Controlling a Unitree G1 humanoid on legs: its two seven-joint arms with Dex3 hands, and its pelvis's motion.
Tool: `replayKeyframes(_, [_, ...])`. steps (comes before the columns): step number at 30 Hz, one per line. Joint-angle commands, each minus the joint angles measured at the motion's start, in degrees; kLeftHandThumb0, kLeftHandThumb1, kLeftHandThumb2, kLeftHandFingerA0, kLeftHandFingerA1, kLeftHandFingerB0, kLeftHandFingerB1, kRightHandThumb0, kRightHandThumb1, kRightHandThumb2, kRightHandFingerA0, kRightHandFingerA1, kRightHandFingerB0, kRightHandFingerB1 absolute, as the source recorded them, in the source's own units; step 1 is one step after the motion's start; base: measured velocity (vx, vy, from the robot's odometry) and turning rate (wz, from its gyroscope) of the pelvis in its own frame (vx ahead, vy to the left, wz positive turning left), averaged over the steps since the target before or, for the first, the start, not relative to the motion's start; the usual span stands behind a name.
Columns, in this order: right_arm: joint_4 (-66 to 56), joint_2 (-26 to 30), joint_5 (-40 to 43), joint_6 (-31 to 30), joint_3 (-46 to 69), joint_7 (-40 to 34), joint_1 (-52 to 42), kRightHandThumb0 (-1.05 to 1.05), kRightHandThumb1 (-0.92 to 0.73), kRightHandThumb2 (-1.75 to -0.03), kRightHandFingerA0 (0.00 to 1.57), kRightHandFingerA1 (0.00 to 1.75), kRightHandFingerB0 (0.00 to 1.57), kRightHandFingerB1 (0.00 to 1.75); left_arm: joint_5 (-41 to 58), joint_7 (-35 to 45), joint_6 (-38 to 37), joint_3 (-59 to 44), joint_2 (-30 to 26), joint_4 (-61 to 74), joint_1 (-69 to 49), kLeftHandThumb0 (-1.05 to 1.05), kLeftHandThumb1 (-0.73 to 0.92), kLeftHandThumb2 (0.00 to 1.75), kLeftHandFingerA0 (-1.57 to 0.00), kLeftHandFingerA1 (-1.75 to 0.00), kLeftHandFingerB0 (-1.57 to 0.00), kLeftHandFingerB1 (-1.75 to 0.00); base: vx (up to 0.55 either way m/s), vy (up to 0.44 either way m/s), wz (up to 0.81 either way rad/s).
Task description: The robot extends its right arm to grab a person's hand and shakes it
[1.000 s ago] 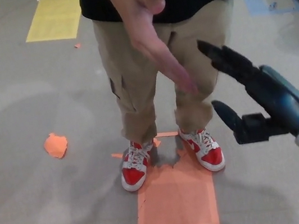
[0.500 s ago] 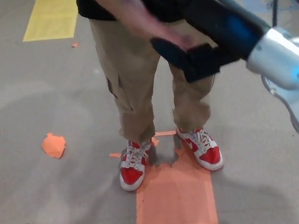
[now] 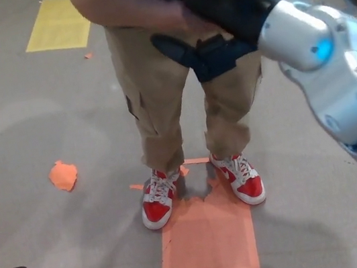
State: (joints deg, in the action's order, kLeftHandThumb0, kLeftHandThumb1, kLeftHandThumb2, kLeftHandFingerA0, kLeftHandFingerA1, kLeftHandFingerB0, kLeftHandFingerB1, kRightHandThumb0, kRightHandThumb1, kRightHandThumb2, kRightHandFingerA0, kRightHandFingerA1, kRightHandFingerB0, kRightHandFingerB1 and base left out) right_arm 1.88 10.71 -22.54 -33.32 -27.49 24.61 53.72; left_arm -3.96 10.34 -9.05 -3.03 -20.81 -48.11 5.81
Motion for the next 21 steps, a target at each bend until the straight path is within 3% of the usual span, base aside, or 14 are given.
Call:
replayKeyframes(1, [7.7,-0.3,-3.9,-7.6,-4.3,3.3,2.8,-0.95,-0.72,-1.12,0.0,0.31,0.0,0.13,-1.8,-1.8,-1.4,0.4,-1.8,0.7,-0.3,-0.27,0.61,1.09,-0.09,-0.51,-0.07,-0.5,0.0,0.0,0.0])
replayKeyframes(9, [15.0,-0.9,-8.9,-11.4,-9.6,2.7,5.7,-1.03,-0.73,-1.11,0.0,0.22,0.0,0.05,-3.8,-3.8,-1.9,2.2,-2.6,1.2,0.2,-0.26,0.62,1.09,-0.11,-0.52,-0.1,-0.51,0.0,0.0,0.0])
replayKeyframes(10, [17.4,-1.0,-10.3,-11.6,-10.9,2.5,6.6,-1.04,-0.73,-1.1,0.02,0.28,0.0,0.01,-3.5,-3.5,-1.6,2.3,-2.5,0.5,0.7,-0.26,0.62,1.09,-0.1,-0.51,-0.08,-0.5,0.0,0.0,0.0])
replayKeyframes(11, [18.9,-1.2,-10.9,-11.1,-11.4,1.8,7.1,-0.83,-0.79,-0.7,0.08,0.38,0.0,0.02,-3.3,-3.4,-1.5,2.1,-2.4,-0.1,1.0,-0.25,0.63,1.09,-0.1,-0.51,-0.08,-0.5,0.0,0.0,0.0])
replayKeyframes(12, [19.8,-1.5,-11.1,-10.5,-11.3,0.9,7.3,-0.83,-0.79,-0.7,0.08,0.38,0.0,0.02,-3.0,-3.5,-1.6,2.0,-2.2,-0.4,1.3,-0.25,0.63,1.09,-0.1,-0.51,-0.08,-0.5,0.0,0.0,0.0])
replayKeyframes(13, [20.5,-1.9,-11.3,-9.6,-10.9,-0.9,6.9,-0.79,-0.61,-0.94,0.24,0.53,0.0,0.15,-3.2,-3.7,-1.2,2.1,-2.3,-0.4,1.4,-0.26,0.62,1.09,-0.1,-0.51,-0.08,-0.5,0.0,0.0,0.0])
replayKeyframes(14, [21.6,-3.0,-11.9,-8.1,-9.6,-6.7,5.4,-0.58,-0.61,-0.86,0.57,0.62,0.05,0.3,-3.6,-3.6,-0.9,2.4,-2.5,-0.1,1.3,-0.26,0.63,1.1,-0.09,-0.51,-0.07,-0.5,0.0,0.0,0.0])
replayKeyframes(16, [22.4,-3.7,-12.4,-7.3,-8.8,-9.0,4.9,-0.58,-0.61,-0.86,0.57,0.62,0.05,0.3,-3.7,-3.5,-0.9,2.6,-2.6,0.0,1.3,-0.26,0.63,1.1,-0.09,-0.51,-0.07,-0.5,0.0,0.0,0.0])
replayKeyframes(17, [24.8,-4.2,-12.6,-5.4,-8.6,-11.9,4.6,-0.31,-0.79,-0.63,0.89,0.82,0.31,0.35,-3.9,-3.7,-1.0,2.6,-2.6,0.4,1.0,-0.26,0.62,1.09,-0.09,-0.51,-0.08,-0.5,0.0,0.0,0.0])
replayKeyframes(18, [26.0,-4.5,-12.8,-4.4,-8.4,-13.2,4.5,-0.31,-0.79,-0.63,0.89,0.82,0.31,0.35,-3.9,-3.8,-1.1,2.7,-2.6,0.6,0.8,-0.26,0.62,1.09,-0.09,-0.51,-0.08,-0.5,0.0,0.0,0.0])
replayKeyframes(19, [27.9,-5.1,-12.5,-3.5,-7.8,-14.8,4.6,-0.19,-0.71,-0.61,0.97,0.7,0.4,0.39,-3.7,-3.9,-1.4,2.5,-2.5,0.5,0.8,-0.25,0.63,1.09,-0.1,-0.51,-0.08,-0.5,0.0,0.0,0.0])
replayKeyframes(20, [30.4,-5.8,-12.4,-2.0,-7.2,-17.3,4.5,-0.14,-0.66,-0.59,0.84,0.79,0.46,0.42,-3.3,-3.5,-1.4,2.3,-2.4,0.4,0.8,-0.25,0.63,1.09,-0.09,-0.51,-0.08,-0.5,0.0,0.0,0.0])
replayKeyframes(21, [31.7,-6.0,-12.7,-1.2,-7.4,-18.1,4.7,-0.14,-0.65,-0.58,0.72,0.62,0.51,0.44,-3.3,-3.5,-1.4,2.3,-2.4,0.2,1.0,-0.25,0.63,1.09,-0.09,-0.51,-0.08,-0.5,0.0,0.0,0.0])
